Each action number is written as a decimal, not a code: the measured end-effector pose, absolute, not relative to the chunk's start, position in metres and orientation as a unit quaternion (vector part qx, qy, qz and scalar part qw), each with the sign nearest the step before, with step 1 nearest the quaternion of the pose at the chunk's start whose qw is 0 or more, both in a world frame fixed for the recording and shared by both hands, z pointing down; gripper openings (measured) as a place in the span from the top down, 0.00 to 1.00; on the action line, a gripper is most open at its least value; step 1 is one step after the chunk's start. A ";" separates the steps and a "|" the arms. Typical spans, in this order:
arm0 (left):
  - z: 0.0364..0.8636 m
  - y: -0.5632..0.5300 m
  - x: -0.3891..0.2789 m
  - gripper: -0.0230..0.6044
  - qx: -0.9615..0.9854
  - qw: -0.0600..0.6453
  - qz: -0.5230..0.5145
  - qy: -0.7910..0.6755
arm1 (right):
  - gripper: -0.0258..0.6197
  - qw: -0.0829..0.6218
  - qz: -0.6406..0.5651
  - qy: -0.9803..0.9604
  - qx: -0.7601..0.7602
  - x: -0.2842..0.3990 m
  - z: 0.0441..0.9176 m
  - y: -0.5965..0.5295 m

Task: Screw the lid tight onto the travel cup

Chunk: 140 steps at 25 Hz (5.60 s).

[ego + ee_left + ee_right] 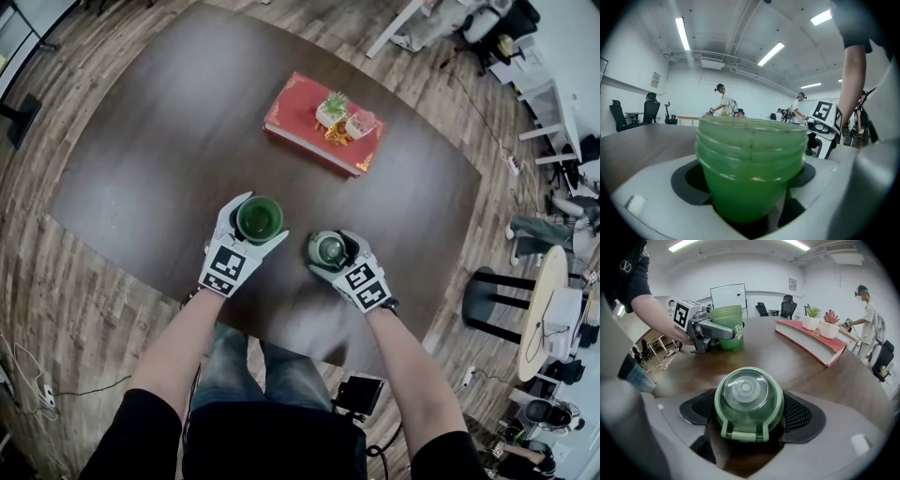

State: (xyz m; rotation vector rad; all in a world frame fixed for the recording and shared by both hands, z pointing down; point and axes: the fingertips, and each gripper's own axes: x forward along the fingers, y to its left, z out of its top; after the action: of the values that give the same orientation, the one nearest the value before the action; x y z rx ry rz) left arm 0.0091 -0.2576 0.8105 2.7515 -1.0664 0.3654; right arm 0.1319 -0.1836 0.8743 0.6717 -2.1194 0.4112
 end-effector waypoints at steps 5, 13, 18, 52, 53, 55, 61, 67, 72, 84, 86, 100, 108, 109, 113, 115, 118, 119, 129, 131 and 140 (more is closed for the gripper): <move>0.810 -0.257 0.009 0.30 0.922 0.084 0.121 -0.358 | 0.26 0.411 0.167 -0.852 0.278 0.131 0.872 -0.185; 0.798 -0.251 0.015 0.30 0.932 0.080 0.118 -0.332 | 0.26 0.355 0.157 -0.879 0.277 0.116 0.796 -0.194; 0.731 -0.226 0.036 0.30 0.948 0.059 0.122 -0.287 | 0.26 0.297 0.141 -0.904 0.273 0.120 0.674 -0.199; 0.488 -0.124 0.095 0.30 0.978 0.039 0.202 -0.023 | 0.26 0.381 0.001 -0.925 0.001 0.035 0.427 -0.118; 0.489 -0.124 0.095 0.30 0.978 0.040 0.202 -0.024 | 0.26 0.377 0.011 -0.926 0.018 0.035 0.427 -0.119; 0.489 -0.126 0.095 0.30 0.978 0.045 0.200 -0.032 | 0.26 0.365 0.034 -0.928 0.064 0.033 0.425 -0.124; 0.491 -0.129 0.095 0.30 0.979 0.053 0.195 -0.042 | 0.26 0.322 0.098 -0.912 0.232 0.034 0.427 -0.135; 0.484 -0.125 0.092 0.30 0.982 0.083 0.168 -0.028 | 0.26 0.215 0.051 -0.949 0.226 0.035 0.408 -0.130; 0.469 -0.116 0.091 0.30 0.984 0.092 0.153 -0.007 | 0.26 0.144 0.007 -0.981 0.130 0.051 0.381 -0.101; 0.460 -0.128 0.093 0.30 0.982 0.079 0.157 -0.064 | 0.37 0.133 0.004 -0.964 0.232 0.050 0.377 -0.121; 0.466 -0.134 0.091 0.30 0.979 0.073 0.165 -0.092 | 0.37 0.131 0.025 -0.936 0.325 0.050 0.381 -0.125; 0.456 -0.118 0.086 0.30 0.983 0.084 0.160 -0.028 | 0.36 0.115 0.027 -0.976 0.185 0.056 0.364 -0.098; 0.447 -0.099 0.089 0.30 0.984 0.061 0.167 0.008 | 0.37 0.121 0.011 -0.992 0.027 0.056 0.366 -0.098; 0.446 -0.101 0.089 0.30 0.984 0.060 0.165 0.003 | 0.38 0.114 0.013 -0.993 0.038 0.055 0.365 -0.099; 0.443 -0.115 0.086 0.30 0.986 0.059 0.148 -0.039 | 0.38 0.079 0.025 -0.984 0.156 0.049 0.360 -0.109; 0.444 -0.124 0.083 0.30 0.986 0.062 0.138 -0.068 | 0.39 0.073 0.026 -0.968 0.240 0.045 0.362 -0.114; 0.452 -0.137 0.080 0.30 0.982 0.055 0.138 -0.118 | 0.39 0.085 0.022 -0.917 0.388 0.042 0.373 -0.118; 0.456 -0.139 0.080 0.30 0.980 0.052 0.141 -0.129 | 0.39 0.086 0.020 -0.897 0.432 0.042 0.377 -0.118; 0.466 -0.133 0.081 0.30 0.979 0.083 0.154 -0.101 | 0.30 0.077 0.007 -0.937 0.340 0.049 0.381 -0.107; 0.465 -0.127 0.079 0.30 0.980 0.081 0.162 -0.080 | 0.30 0.088 0.003 -0.962 0.258 0.056 0.381 -0.107; 0.472 -0.099 0.088 0.30 0.981 0.031 0.190 -0.028 | 0.35 0.138 -0.004 -0.989 0.047 0.048 0.395 -0.094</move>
State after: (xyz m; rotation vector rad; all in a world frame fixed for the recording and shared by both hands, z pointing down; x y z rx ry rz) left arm 0.0882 -0.0994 0.4725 3.0225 -0.0872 0.5848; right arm 0.0476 -0.0942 0.3949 0.1349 -2.8618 -0.0126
